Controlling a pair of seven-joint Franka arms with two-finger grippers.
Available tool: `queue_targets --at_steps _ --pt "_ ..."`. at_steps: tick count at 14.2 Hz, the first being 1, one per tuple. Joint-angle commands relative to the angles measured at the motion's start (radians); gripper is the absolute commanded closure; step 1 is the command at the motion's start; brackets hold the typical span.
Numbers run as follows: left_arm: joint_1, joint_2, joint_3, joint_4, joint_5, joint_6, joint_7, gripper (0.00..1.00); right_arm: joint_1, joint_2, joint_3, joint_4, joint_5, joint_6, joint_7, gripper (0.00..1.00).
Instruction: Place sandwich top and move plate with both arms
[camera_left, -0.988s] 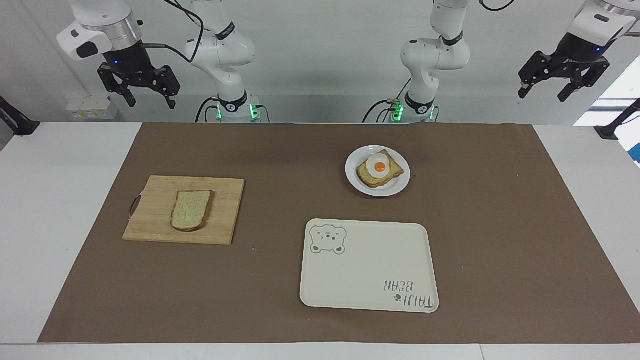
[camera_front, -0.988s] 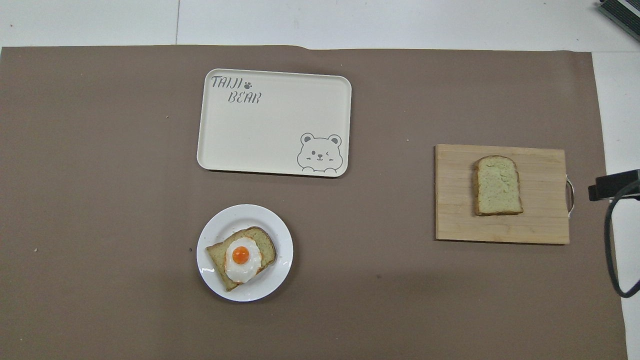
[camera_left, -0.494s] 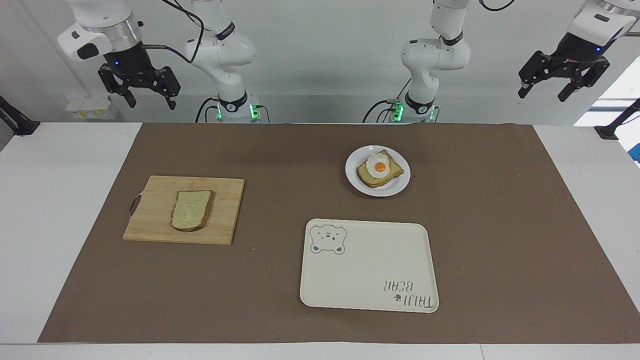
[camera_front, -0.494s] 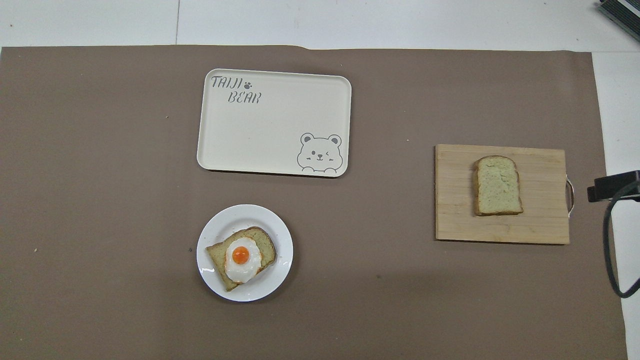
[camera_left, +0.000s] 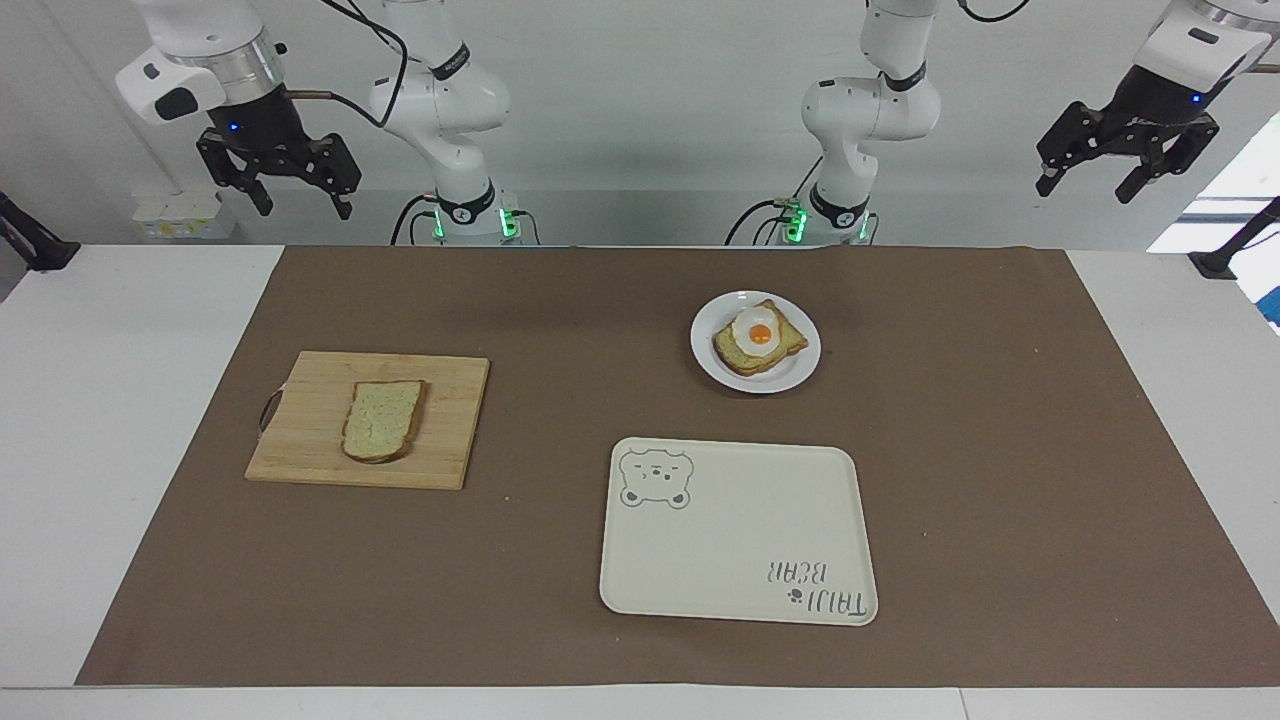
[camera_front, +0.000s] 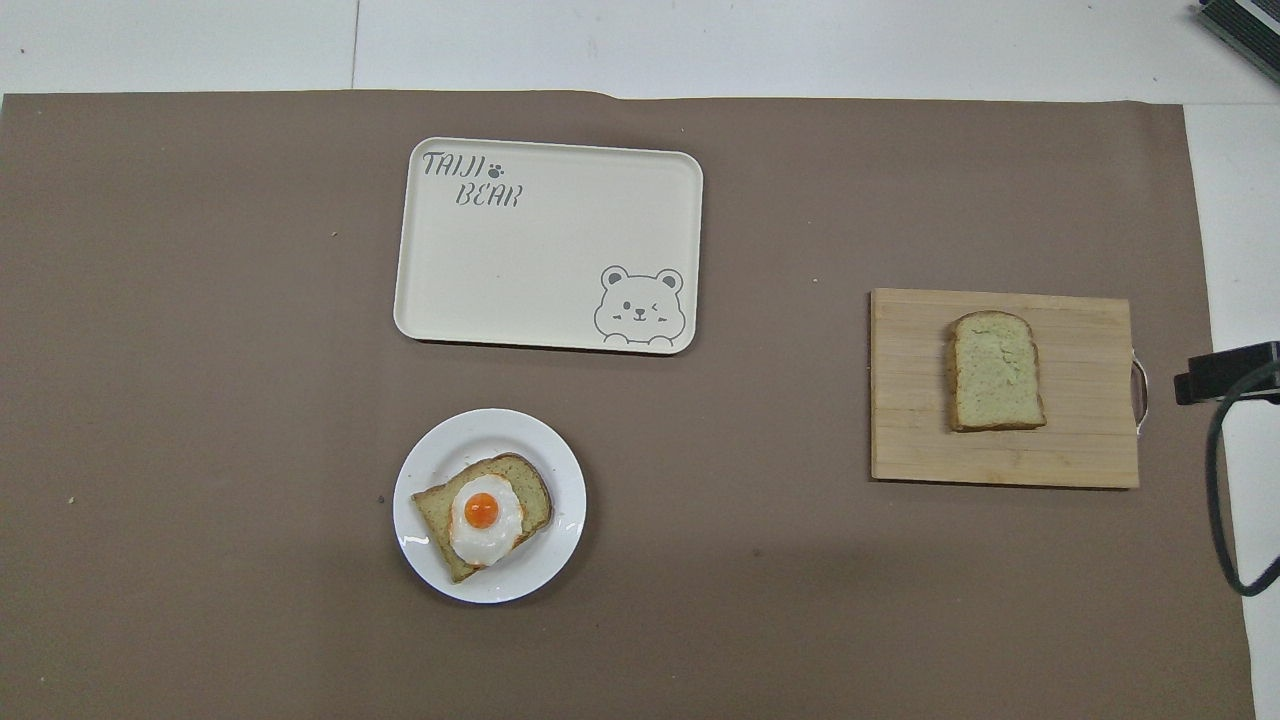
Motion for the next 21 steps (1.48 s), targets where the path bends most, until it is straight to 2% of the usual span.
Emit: queue_targets --at_steps 1,21 --pt "-0.007 -0.030 -0.002 -0.036 0.016 -0.002 -0.016 0.00 -0.013 -0.023 0.005 -0.027 -0.001 0.011 -0.030 0.00" --pt "-0.007 -0.030 -0.005 -0.036 0.012 0.001 -0.031 0.00 -0.017 -0.028 0.003 -0.032 -0.001 0.011 -0.032 0.00"
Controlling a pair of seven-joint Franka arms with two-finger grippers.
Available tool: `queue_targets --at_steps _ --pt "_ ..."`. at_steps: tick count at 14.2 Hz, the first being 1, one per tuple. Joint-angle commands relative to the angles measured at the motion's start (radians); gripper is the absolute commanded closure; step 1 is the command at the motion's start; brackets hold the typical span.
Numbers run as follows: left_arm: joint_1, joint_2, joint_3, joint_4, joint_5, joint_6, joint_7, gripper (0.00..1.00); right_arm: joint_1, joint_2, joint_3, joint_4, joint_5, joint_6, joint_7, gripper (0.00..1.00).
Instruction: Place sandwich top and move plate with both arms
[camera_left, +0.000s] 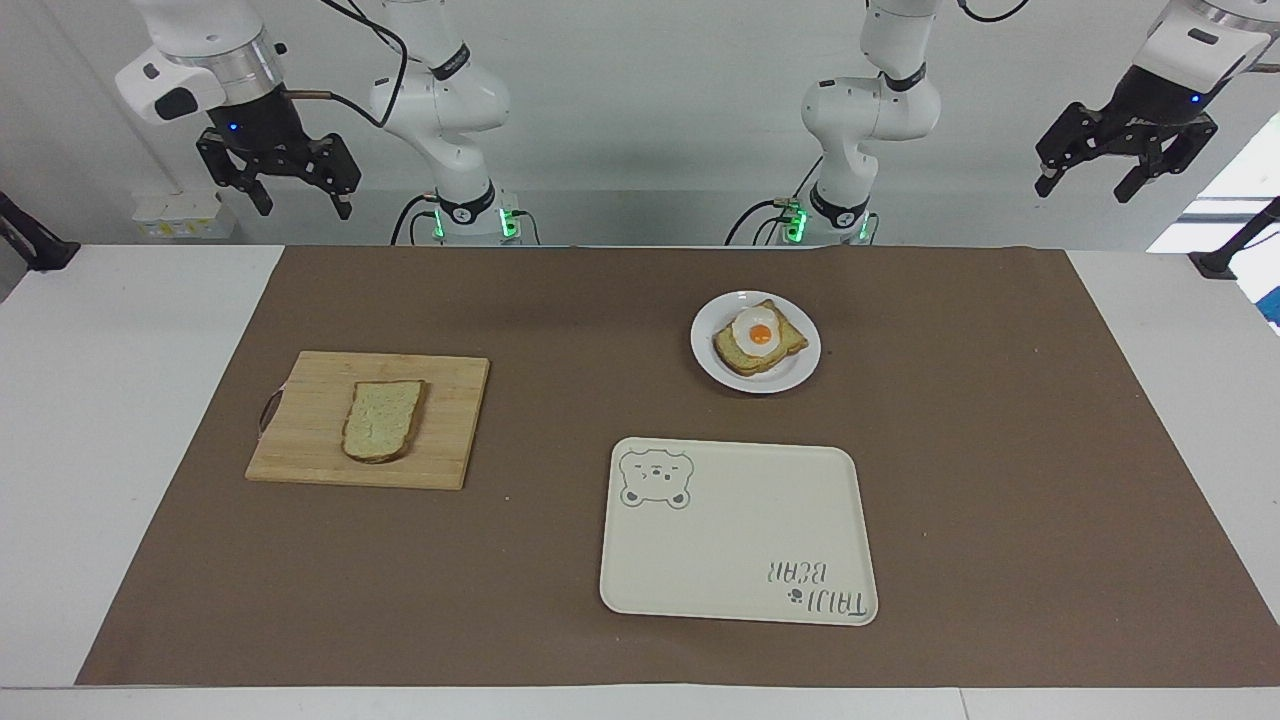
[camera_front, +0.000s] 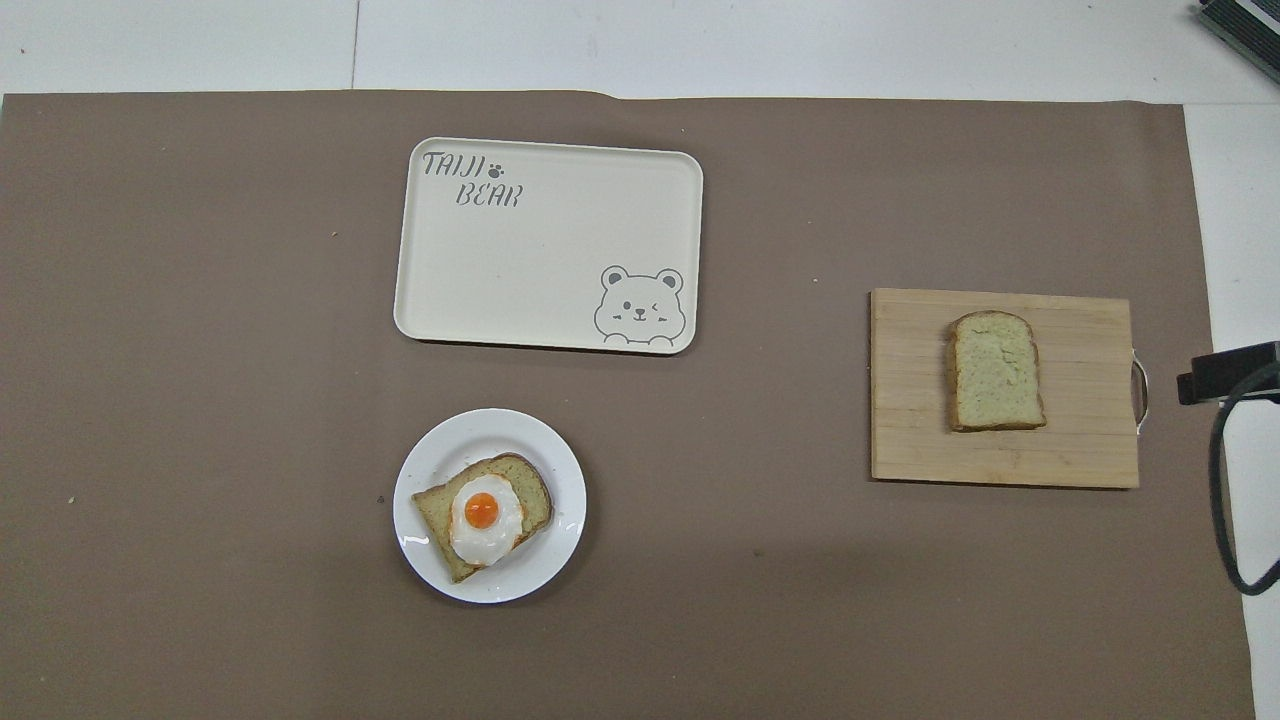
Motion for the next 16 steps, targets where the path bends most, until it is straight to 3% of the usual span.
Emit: queue_targets --at_steps 1,13,16 --pt "-0.007 -0.030 -0.002 -0.035 0.012 0.002 -0.013 0.00 -0.016 -0.027 0.006 -0.031 -0.001 0.011 -0.032 0.00" --pt "-0.007 -0.030 -0.002 -0.035 0.012 0.000 -0.008 0.00 -0.019 -0.030 -0.002 -0.040 -0.001 0.011 -0.032 0.00" --pt "-0.007 -0.030 -0.002 -0.035 0.012 0.000 -0.008 0.00 -0.022 -0.038 -0.004 -0.087 -0.001 0.077 -0.029 0.00"
